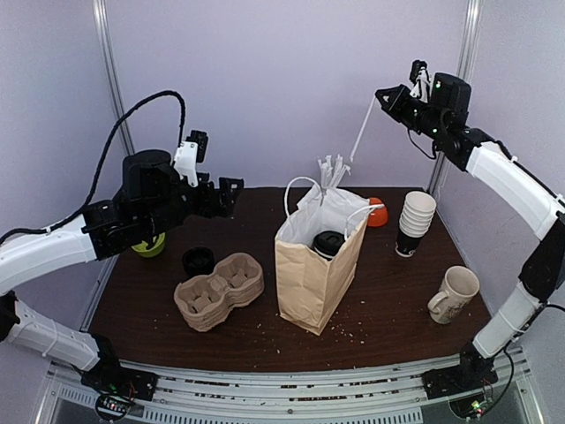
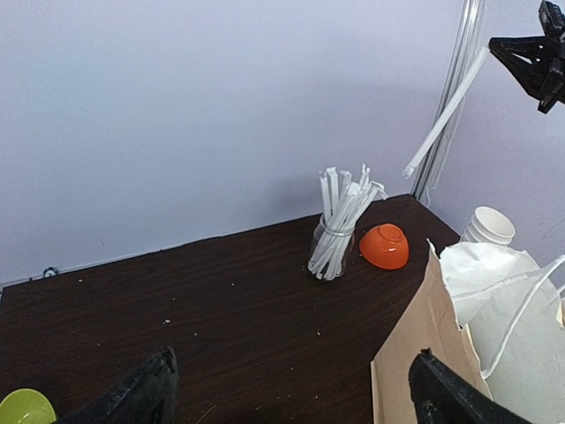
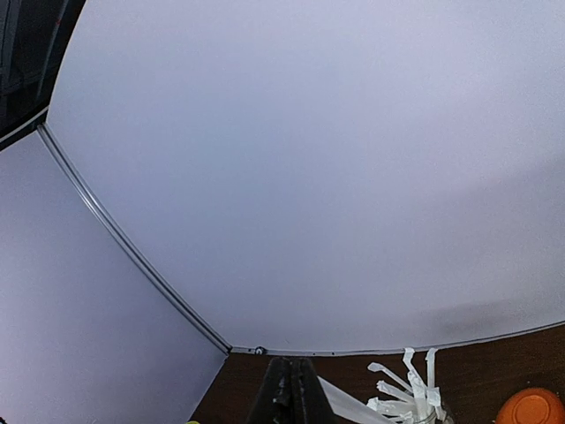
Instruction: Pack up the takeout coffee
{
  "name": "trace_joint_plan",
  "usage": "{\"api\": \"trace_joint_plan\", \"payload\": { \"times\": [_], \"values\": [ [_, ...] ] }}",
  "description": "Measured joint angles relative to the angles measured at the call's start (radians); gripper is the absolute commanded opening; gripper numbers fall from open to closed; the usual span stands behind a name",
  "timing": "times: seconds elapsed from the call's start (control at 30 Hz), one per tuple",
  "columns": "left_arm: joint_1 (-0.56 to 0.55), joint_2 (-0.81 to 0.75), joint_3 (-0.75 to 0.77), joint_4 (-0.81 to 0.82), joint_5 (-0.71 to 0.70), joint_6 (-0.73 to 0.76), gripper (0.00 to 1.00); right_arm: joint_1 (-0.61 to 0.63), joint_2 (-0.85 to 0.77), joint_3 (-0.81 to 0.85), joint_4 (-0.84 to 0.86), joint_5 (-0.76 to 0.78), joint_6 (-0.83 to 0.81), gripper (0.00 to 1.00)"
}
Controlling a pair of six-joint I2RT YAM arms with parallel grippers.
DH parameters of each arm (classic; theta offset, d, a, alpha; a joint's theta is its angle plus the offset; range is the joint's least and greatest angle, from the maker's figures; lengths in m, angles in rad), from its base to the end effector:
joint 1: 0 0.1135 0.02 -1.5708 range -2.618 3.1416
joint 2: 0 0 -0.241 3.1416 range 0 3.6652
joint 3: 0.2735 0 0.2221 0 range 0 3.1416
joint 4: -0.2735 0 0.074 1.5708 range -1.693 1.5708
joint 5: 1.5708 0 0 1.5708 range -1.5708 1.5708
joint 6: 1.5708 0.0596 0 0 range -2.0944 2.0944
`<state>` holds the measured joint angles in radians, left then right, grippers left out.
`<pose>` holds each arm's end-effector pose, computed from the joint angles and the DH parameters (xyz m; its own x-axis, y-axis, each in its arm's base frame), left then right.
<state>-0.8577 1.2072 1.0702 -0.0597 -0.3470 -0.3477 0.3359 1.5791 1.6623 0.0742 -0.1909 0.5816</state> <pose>0.1997 -0.1999 0.3436 -0.2882 -0.1566 -0.9447 0.4200 0.8659 -0.2717 0.3371 0.1297 0.4528 -0.1513 0.5185 -0.8416 -0.4996 0.6946 0.5177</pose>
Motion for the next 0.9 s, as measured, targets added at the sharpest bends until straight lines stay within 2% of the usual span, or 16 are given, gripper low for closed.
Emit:
{"api": "trace_joint_plan", "payload": {
  "times": [0.37, 0.6, 0.9],
  "values": [
    [0.0, -0.003, 0.039, 0.042, 0.078, -0.003, 0.97, 0.0, -0.188, -0.096, -0.016, -0.174, -0.013, 0.0],
    [0.0, 0.0, 0.051, 0.082, 0.232, 0.014, 0.98, 0.0, -0.371, -0.274, 0.003, -0.312, -0.053, 0.0],
    [0.001, 0.089, 0.189, 0.044, 0.418, 0.074, 0.97, 0.0, -0.515, -0.395, -0.029, -0.325, -0.119, 0.0]
  ]
}}
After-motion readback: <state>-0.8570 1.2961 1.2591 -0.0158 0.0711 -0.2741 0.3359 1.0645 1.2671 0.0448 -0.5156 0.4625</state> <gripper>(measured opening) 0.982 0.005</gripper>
